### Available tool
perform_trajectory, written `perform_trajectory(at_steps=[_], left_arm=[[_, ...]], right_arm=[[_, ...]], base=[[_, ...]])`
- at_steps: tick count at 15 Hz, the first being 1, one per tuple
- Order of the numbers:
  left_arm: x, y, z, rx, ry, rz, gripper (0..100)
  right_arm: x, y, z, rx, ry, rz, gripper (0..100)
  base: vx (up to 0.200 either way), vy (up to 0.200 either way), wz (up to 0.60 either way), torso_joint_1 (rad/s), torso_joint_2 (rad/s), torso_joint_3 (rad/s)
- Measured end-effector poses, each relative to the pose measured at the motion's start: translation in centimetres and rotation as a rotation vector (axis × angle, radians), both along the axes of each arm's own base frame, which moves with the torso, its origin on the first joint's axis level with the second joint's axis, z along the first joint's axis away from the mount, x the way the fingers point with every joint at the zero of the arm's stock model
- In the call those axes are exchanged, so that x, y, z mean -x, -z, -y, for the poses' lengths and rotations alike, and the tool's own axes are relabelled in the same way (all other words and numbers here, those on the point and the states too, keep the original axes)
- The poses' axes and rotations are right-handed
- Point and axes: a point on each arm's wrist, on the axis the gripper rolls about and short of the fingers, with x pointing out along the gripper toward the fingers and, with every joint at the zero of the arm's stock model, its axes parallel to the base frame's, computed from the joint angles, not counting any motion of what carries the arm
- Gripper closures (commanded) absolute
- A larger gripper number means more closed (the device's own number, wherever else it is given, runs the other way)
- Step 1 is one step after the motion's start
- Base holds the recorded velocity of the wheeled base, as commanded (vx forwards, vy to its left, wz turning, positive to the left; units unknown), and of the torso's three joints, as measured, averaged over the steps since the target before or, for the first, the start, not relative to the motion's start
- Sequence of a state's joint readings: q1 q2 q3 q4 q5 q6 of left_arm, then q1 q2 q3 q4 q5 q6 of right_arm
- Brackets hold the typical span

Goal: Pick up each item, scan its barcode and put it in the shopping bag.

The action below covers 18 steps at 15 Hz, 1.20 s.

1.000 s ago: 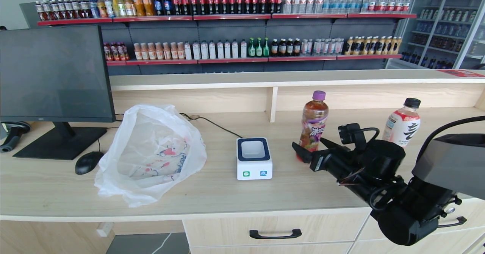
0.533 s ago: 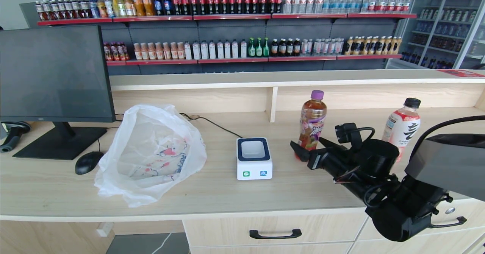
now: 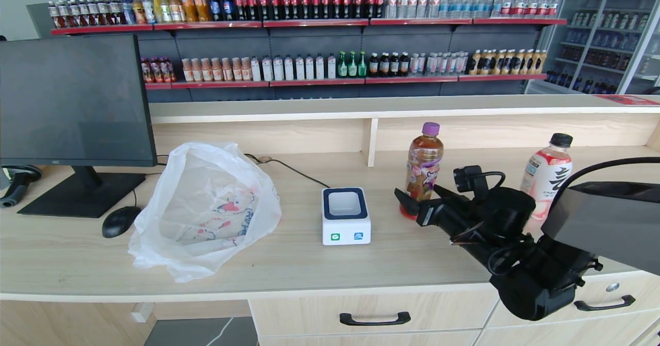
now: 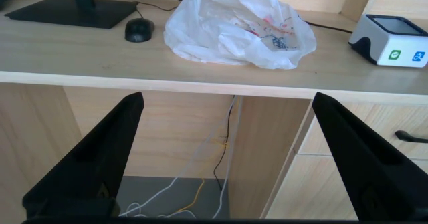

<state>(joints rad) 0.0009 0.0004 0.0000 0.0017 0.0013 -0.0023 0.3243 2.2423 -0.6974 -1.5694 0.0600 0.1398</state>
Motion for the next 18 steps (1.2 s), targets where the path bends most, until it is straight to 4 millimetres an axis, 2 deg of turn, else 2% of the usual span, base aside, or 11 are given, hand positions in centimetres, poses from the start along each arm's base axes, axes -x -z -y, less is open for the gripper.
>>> perform_trajectory(at_steps=[8, 18], left_arm=[[0.0, 0.0, 0.0, 0.000, 0.000, 0.000, 0], [0.0, 0.0, 0.0, 0.000, 0.000, 0.000, 0]], right_arm=[[-1.8, -0.5, -0.2, 0.022, 0.018, 0.074, 0], [-3.6, -0.1, 0.2, 0.064, 0.172, 0.116, 0]], base=[[0.000, 0.000, 0.00, 0.000, 0.00, 0.000], [0.000, 0.000, 0.00, 0.000, 0.00, 0.000]])
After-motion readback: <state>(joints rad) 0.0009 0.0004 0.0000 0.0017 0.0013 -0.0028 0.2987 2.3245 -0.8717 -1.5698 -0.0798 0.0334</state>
